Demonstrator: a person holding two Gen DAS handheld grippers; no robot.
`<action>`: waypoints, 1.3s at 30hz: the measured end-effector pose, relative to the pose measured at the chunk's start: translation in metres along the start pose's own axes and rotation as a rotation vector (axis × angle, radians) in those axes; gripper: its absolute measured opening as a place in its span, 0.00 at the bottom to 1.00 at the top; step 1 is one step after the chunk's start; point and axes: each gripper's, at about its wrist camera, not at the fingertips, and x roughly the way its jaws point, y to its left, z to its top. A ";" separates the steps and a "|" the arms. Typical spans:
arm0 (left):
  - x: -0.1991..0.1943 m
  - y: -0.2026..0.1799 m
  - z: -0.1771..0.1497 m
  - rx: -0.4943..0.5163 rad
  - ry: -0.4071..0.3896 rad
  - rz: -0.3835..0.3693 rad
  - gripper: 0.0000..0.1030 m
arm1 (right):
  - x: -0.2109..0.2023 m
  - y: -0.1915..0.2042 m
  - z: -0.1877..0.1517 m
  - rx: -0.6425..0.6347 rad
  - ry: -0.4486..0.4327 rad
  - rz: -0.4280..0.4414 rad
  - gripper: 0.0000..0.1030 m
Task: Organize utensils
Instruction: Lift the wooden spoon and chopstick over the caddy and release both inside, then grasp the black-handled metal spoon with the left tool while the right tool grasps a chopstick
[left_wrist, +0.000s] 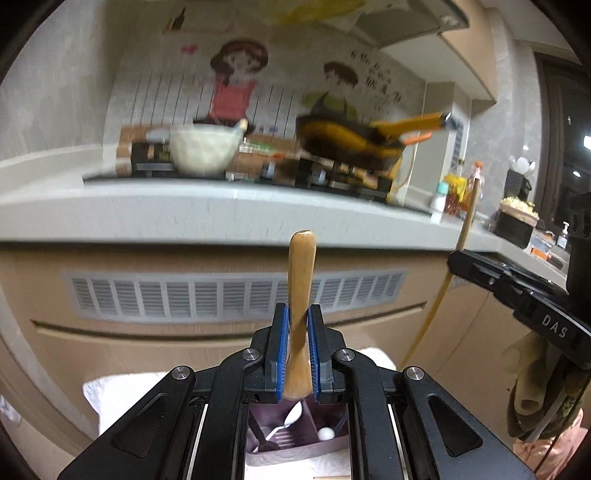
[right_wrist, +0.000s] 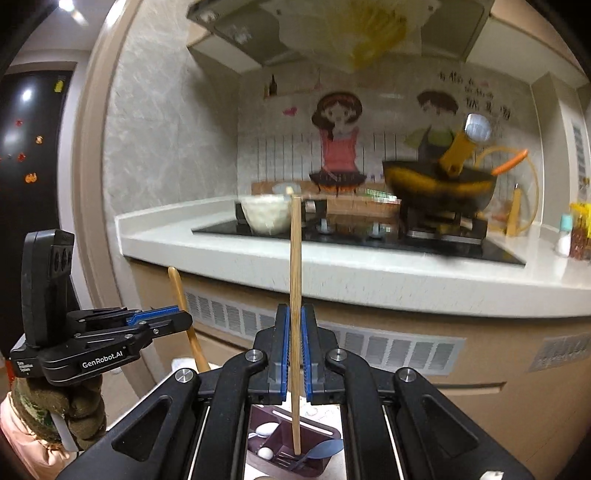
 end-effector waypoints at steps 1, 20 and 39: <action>0.008 0.003 -0.004 -0.006 0.017 -0.002 0.10 | 0.010 -0.001 -0.006 0.007 0.022 0.003 0.07; 0.106 0.028 -0.105 -0.110 0.293 0.013 0.14 | 0.107 -0.018 -0.128 0.079 0.350 0.040 0.07; 0.012 0.019 -0.183 -0.106 0.364 0.087 0.51 | 0.036 -0.025 -0.195 0.129 0.439 -0.013 0.61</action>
